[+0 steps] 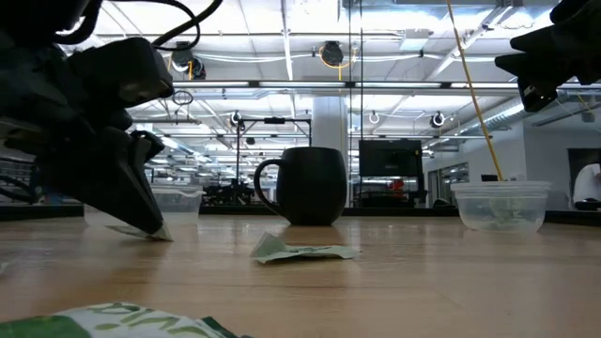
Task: Pick and place Stevia / Truvia into bins
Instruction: Put the stevia packet into the oval transparent container
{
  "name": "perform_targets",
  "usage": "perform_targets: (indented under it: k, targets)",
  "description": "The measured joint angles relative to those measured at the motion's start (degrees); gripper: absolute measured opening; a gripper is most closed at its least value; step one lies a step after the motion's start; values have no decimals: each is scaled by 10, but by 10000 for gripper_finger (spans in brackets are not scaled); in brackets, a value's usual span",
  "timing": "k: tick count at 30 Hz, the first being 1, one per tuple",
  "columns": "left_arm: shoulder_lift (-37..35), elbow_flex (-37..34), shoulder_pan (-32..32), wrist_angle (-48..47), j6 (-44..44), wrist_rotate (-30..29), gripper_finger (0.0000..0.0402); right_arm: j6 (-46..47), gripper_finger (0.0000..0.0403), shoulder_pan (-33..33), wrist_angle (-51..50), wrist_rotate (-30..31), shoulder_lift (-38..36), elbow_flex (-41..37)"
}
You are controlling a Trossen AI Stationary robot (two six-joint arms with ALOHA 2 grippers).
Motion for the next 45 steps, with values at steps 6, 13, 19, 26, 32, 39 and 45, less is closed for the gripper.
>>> perform_targets:
  k: [6, 13, 19, 26, 32, 39, 45]
  targets:
    - [0, 0, 16, -7, 1, 0, 12, 0, 126, 0, 0, 0, 0, 0]
    - [-20, -1, 29, -15, 1, 14, 8, 0, 126, 0, 0, 0, 0, 0]
    - [-87, 0, 32, -84, 26, 3, 4, 0, 126, 0, 4, 0, 0, 0]
    - [-206, 0, 32, -228, 11, -60, 4, 0, 126, 0, 4, 0, 0, 0]
    - [-293, 0, 37, -306, 12, -151, 16, 0, 126, 0, 5, 0, 0, 0]
    - [-311, -1, 81, -383, -45, -191, 4, 0, 126, 0, 5, 0, 0, 0]
    - [-304, -34, 115, -377, -101, -168, 33, 0, 126, 0, 9, 0, 0, 0]
